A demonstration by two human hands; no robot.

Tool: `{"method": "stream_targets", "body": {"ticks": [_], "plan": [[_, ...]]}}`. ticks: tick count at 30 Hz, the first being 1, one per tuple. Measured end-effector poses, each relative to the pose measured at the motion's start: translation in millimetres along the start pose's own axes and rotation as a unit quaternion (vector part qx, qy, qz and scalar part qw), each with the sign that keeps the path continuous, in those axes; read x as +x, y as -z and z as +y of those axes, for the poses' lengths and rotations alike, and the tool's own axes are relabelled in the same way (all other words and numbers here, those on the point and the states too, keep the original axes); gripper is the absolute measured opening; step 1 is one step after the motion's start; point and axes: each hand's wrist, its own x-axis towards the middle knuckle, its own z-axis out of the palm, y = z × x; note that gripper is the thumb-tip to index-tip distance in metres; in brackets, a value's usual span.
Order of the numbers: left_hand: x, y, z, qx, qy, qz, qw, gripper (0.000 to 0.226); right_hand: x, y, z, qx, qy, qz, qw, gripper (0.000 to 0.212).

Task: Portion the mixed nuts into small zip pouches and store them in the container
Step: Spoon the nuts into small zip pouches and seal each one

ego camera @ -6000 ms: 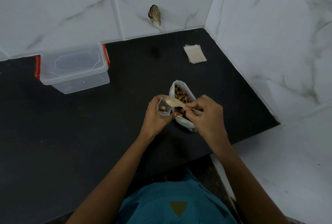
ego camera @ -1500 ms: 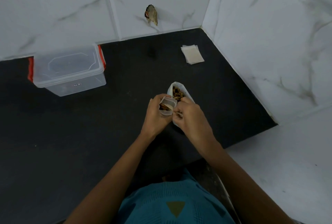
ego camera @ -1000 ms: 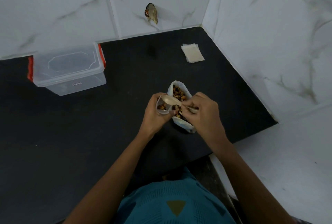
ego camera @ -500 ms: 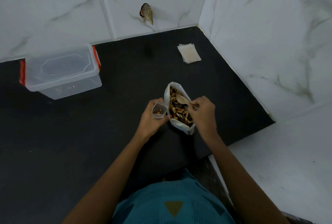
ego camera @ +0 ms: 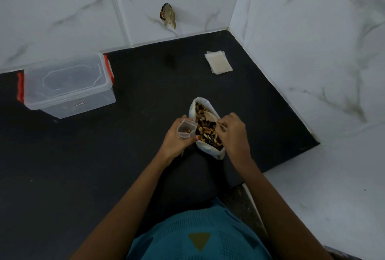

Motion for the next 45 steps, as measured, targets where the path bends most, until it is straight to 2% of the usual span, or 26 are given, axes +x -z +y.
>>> {"method": "stream_targets", "body": {"ticks": [4, 10, 13, 20, 23, 26, 30, 35, 39, 45], "plan": [[0.2, -0.6, -0.6, 0.0, -0.004, 0.0, 1.0, 0.046, -1.1, -1.2, 6.4, -0.03, 0.035, 0.034, 0.998, 0.0], [0.5, -2.0, 0.7, -0.004, -0.001, -0.005, 1.0, 0.044, 0.8, -10.7, 7.5, -0.07, 0.05, -0.009, 0.996, 0.006], [0.5, -1.5, 1.3, -0.006, -0.001, -0.008, 1.0, 0.041, 2.5, -7.9, 6.2, -0.05, 0.044, -0.006, 0.998, 0.008], [1.2, -2.2, 0.4, -0.011, -0.006, -0.011, 1.0, 0.041, -3.8, -10.5, 8.8, -0.105, 0.071, -0.013, 0.992, 0.003], [1.1, -2.7, 1.3, -0.013, -0.008, -0.016, 1.0, 0.04, 1.8, -9.6, 8.2, -0.026, -0.01, -0.023, 0.999, 0.007], [0.8, -1.9, 1.8, -0.019, 0.001, -0.022, 1.0, 0.04, 8.0, -2.5, 6.5, 0.075, -0.12, -0.009, 0.99, 0.006], [0.9, -1.3, 3.0, -0.015, 0.004, -0.025, 1.0, 0.041, 11.2, -0.5, 7.3, 0.194, -0.245, -0.011, 0.95, 0.009], [0.4, -0.8, 4.4, -0.011, 0.005, -0.029, 1.0, 0.04, 12.9, 2.5, 5.8, 0.276, -0.357, -0.021, 0.892, 0.005], [0.1, -0.5, 3.5, -0.017, 0.011, -0.03, 0.999, 0.043, 13.9, 9.9, 8.6, 0.318, -0.389, -0.037, 0.864, 0.01], [1.6, -0.5, 0.8, -0.004, 0.016, -0.027, 1.0, 0.044, 12.8, 11.0, 8.7, 0.304, -0.393, -0.033, 0.867, 0.014]]}}
